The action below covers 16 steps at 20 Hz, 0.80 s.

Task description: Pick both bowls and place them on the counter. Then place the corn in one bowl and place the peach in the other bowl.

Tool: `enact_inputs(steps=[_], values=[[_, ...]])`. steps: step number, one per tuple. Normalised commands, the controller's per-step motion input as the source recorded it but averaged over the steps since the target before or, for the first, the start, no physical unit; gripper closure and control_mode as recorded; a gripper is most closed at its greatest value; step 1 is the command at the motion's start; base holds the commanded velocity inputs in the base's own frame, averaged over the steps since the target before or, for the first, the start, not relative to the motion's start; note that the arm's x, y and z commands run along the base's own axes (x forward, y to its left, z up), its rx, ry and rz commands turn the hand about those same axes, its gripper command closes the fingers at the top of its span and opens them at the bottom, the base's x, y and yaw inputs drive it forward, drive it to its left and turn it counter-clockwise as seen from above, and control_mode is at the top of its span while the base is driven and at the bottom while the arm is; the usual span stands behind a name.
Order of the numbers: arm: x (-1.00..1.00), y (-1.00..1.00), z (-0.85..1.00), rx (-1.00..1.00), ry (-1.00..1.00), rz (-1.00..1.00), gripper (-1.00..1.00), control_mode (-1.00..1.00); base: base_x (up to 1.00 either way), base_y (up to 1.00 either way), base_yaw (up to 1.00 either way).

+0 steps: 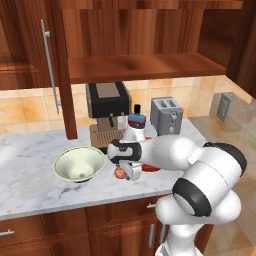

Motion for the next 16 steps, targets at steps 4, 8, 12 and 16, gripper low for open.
enact_inputs(steps=[4,8,12,16], values=[[0.15,-0.02,-0.16,-0.05,0.00,0.00,-1.00,-1.00,0.00,0.00,0.00],[0.08,0.00,-0.21,-0.03,0.00,0.00,-1.00,-1.00,0.00,0.00,0.00],[0.00,0.00,-0.28,0.00,0.03,0.00,-1.00,-1.00,0.00,0.00,0.00],[0.00,0.00,-0.25,0.00,0.02,0.00,1.00,-1.00,0.00,0.00,0.00]])
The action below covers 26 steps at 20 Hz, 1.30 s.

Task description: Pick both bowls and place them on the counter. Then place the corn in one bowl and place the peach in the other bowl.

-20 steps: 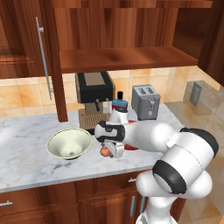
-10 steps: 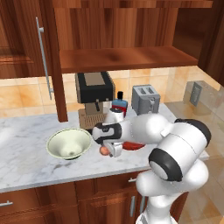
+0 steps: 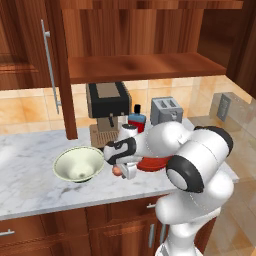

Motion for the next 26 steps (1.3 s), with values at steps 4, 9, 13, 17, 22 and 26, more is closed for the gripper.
enact_inputs(steps=[4,9,13,17,22,26], values=[[0.00,-0.02,-0.03,0.00,0.00,0.00,1.00,-1.00,0.00,0.00,0.00],[-0.10,-0.06,0.22,0.00,0.00,0.00,1.00,-1.00,0.00,0.00,0.00],[-0.19,-0.03,0.49,0.00,0.00,0.00,1.00,-1.00,0.00,0.00,0.00],[-0.22,-0.03,0.60,0.00,-0.03,0.00,1.00,-1.00,0.00,0.00,0.00],[-0.25,-0.15,0.56,0.00,-0.07,0.00,1.00,-1.00,0.00,0.00,0.00],[-0.22,-0.30,0.47,0.00,-0.08,0.00,1.00,-1.00,0.00,0.00,0.00]])
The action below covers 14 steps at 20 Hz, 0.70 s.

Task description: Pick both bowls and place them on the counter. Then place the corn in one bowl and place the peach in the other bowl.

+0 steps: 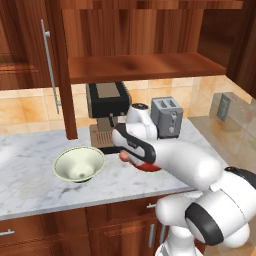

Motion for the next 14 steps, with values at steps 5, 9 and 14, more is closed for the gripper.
enact_inputs(steps=[5,9,14], values=[[-0.09,-0.43,0.33,0.00,-0.01,0.00,1.00,-1.00,0.00,0.00,0.00],[0.00,-0.50,0.22,-0.02,0.00,-0.01,1.00,-1.00,0.00,0.00,0.00],[0.12,-0.49,0.09,-0.05,0.04,-0.05,1.00,-1.00,0.00,0.00,0.00]])
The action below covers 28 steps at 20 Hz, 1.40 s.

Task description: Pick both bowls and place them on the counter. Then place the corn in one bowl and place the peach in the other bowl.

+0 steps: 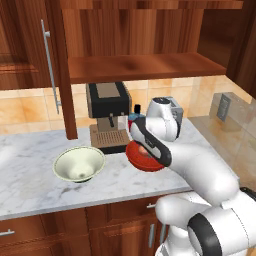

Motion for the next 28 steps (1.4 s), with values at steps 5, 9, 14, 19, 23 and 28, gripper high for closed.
enact_inputs(steps=[5,9,14,19,23,28], values=[[0.38,-0.31,-0.04,-0.09,0.04,-0.01,1.00,-1.00,0.00,0.00,0.00],[0.44,-0.16,-0.24,-0.09,0.02,0.00,1.00,-1.00,0.00,0.00,0.00],[0.34,-0.12,-0.36,-0.07,0.04,0.00,1.00,-1.00,0.00,0.00,0.00],[0.19,-0.11,-0.39,-0.01,0.00,0.00,1.00,-1.00,0.00,0.00,0.00],[0.20,-0.10,-0.29,0.00,0.00,0.00,1.00,-1.00,0.00,0.00,0.00],[0.16,-0.13,-0.28,0.00,0.00,0.00,1.00,-1.00,0.00,0.00,0.00]])
